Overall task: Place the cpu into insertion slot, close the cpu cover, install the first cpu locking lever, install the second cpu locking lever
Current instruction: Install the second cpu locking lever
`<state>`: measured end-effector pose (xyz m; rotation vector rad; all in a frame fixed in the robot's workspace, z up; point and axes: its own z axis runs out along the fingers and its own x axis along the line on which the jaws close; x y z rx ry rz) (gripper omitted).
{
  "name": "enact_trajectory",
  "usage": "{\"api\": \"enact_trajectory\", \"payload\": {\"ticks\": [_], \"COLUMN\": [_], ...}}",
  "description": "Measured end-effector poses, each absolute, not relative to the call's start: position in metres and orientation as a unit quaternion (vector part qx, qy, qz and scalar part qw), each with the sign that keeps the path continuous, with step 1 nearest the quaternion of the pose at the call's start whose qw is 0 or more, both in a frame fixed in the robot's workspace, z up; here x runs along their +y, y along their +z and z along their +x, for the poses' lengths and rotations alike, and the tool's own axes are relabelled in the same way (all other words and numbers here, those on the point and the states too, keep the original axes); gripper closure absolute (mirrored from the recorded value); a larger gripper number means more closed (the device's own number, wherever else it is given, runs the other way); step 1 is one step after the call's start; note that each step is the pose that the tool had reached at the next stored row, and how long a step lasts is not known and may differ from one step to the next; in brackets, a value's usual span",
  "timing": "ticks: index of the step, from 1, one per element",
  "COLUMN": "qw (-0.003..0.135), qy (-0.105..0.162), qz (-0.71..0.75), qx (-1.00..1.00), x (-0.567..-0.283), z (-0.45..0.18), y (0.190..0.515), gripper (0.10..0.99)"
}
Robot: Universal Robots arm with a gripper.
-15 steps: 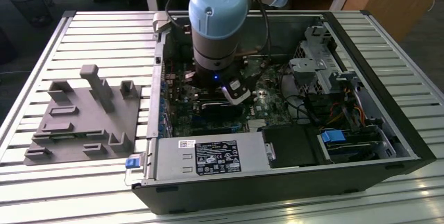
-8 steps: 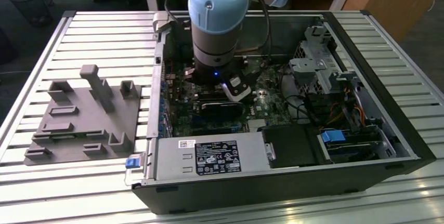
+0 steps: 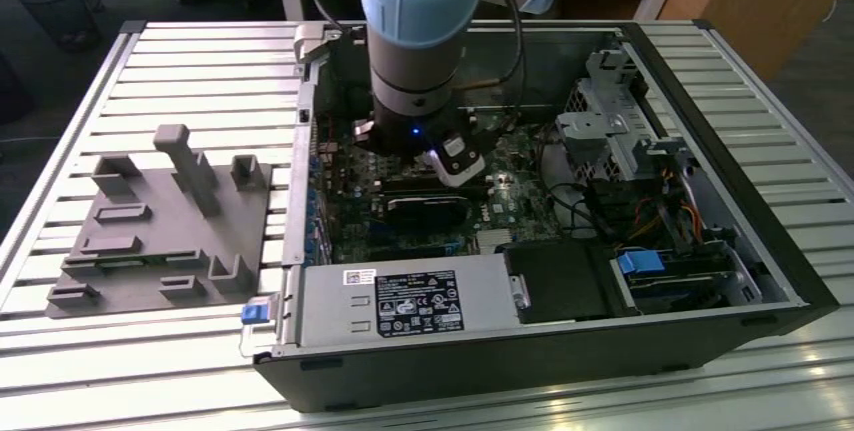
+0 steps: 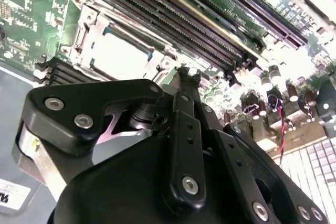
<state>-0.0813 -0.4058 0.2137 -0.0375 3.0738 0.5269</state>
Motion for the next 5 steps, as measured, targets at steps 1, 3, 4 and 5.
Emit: {"api": "enact_trajectory", "payload": {"ticks": [1,3,4,5], "qw": [0.011,0.011,0.011,0.011], "qy": [0.169,0.170,0.170,0.171], "qz": [-0.012,-0.012,-0.012,-0.012], "qx": [0.985,0.985,0.985,0.985], "x": [-0.4058,-0.4058,-0.4058,-0.4058], "z": [-0.0813,-0.0813,-0.0813,-0.0813], "y": [0.2156,0.2184,0.2190,0.2192], "gripper": [0.980,0.980,0.980,0.980]}}
